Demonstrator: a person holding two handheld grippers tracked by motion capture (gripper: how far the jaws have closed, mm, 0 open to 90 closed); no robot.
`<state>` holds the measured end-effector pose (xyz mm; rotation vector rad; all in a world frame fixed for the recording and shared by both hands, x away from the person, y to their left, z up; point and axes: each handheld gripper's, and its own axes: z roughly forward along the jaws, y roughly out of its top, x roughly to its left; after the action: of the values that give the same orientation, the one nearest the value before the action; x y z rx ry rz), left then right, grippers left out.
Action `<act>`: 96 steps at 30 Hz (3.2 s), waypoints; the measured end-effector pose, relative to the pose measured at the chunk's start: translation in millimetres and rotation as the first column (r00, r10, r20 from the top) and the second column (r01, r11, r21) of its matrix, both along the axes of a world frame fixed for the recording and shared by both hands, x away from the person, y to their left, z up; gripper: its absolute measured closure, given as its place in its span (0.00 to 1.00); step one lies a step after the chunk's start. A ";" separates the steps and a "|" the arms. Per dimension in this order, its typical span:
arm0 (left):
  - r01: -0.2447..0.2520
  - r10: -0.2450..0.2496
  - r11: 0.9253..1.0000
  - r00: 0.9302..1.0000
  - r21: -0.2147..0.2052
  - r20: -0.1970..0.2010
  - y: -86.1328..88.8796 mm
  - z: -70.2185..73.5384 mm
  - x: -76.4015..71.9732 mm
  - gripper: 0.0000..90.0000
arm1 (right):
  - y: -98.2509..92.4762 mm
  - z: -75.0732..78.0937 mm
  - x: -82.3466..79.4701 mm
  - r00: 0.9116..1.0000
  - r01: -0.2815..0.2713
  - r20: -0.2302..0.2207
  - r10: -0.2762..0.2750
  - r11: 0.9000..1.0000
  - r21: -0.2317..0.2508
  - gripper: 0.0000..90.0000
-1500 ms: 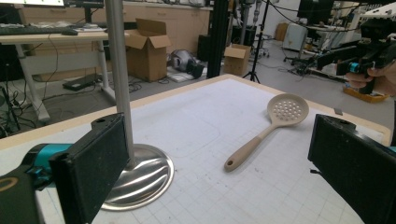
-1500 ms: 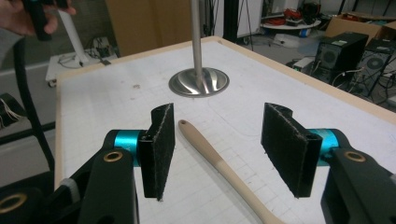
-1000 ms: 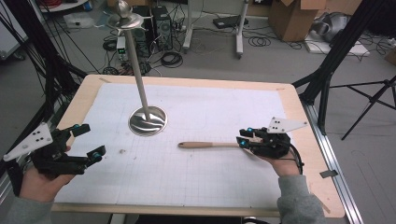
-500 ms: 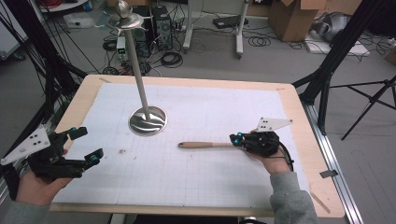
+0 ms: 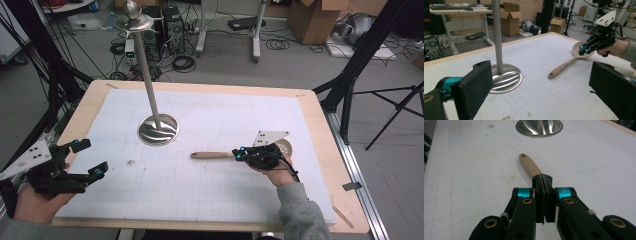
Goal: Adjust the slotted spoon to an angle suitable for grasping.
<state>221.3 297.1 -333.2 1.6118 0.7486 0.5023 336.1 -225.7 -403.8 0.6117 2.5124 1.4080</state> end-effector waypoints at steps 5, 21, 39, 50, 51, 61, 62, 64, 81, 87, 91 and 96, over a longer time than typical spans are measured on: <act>-0.003 0.003 1.000 1.000 0.006 -0.002 1.4 -0.7 -1.1 0.06 | 7.7 -7.8 2.3 1.000 -0.009 -0.008 0.009 1.000 -0.015 0.99; -0.007 0.007 1.000 1.000 0.007 -0.012 1.8 -2.9 -2.6 0.06 | 28.8 -29.9 12.4 0.997 0.017 -0.074 -0.022 0.998 -0.068 0.99; -0.015 0.015 1.000 1.000 0.005 -0.017 6.4 -4.3 -4.9 0.06 | 40.5 -42.4 23.4 0.994 0.019 -0.105 -0.030 0.994 -0.104 0.99; -0.013 0.013 1.000 1.000 0.008 -0.015 7.0 -5.2 -6.9 0.06 | 46.6 -41.4 28.8 0.993 0.083 -0.079 -0.093 0.989 -0.125 0.99; -0.016 0.016 1.000 1.000 0.008 -0.016 7.3 -5.2 -7.2 0.06 | 47.2 -41.3 29.8 0.992 0.091 -0.077 -0.101 0.988 -0.126 0.99; -0.024 0.024 1.000 1.000 0.009 -0.016 9.8 -5.8 -9.7 0.06 | 50.1 -42.8 37.3 0.985 0.144 -0.072 -0.154 0.982 -0.123 0.99; -0.023 0.023 1.000 1.000 0.011 -0.016 9.9 -5.7 -9.9 0.06 | 50.3 -43.0 38.1 0.985 0.151 -0.068 -0.161 0.981 -0.124 0.99; -0.023 0.023 1.000 1.000 0.009 -0.016 9.5 -5.7 -10.4 0.06 | 50.8 -43.3 39.1 0.983 0.163 -0.067 -0.172 0.979 -0.121 0.99; -0.022 0.022 1.000 1.000 0.013 -0.021 10.1 -6.9 -11.3 0.06 | 52.7 -44.8 49.1 0.970 0.228 -0.056 -0.236 0.967 -0.115 0.99; -0.020 0.020 1.000 1.000 0.011 -0.022 9.8 -7.1 -10.5 0.06 | 50.7 -43.1 50.7 0.971 0.222 -0.065 -0.228 0.970 -0.098 0.99; -0.018 0.018 1.000 1.000 0.007 -0.018 10.8 -5.9 -9.5 0.06 | 44.4 -25.9 43.6 0.980 0.188 -0.055 -0.190 0.981 -0.041 0.99; -0.018 0.017 1.000 1.000 -0.005 -0.017 10.9 -5.4 -8.5 0.06 | 29.6 -0.3 35.2 0.987 0.154 -0.046 -0.154 0.988 0.010 0.96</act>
<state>212.8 308.0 -338.6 1.6076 0.7767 0.4995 371.3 -196.1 -404.1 0.8298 2.4314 1.3716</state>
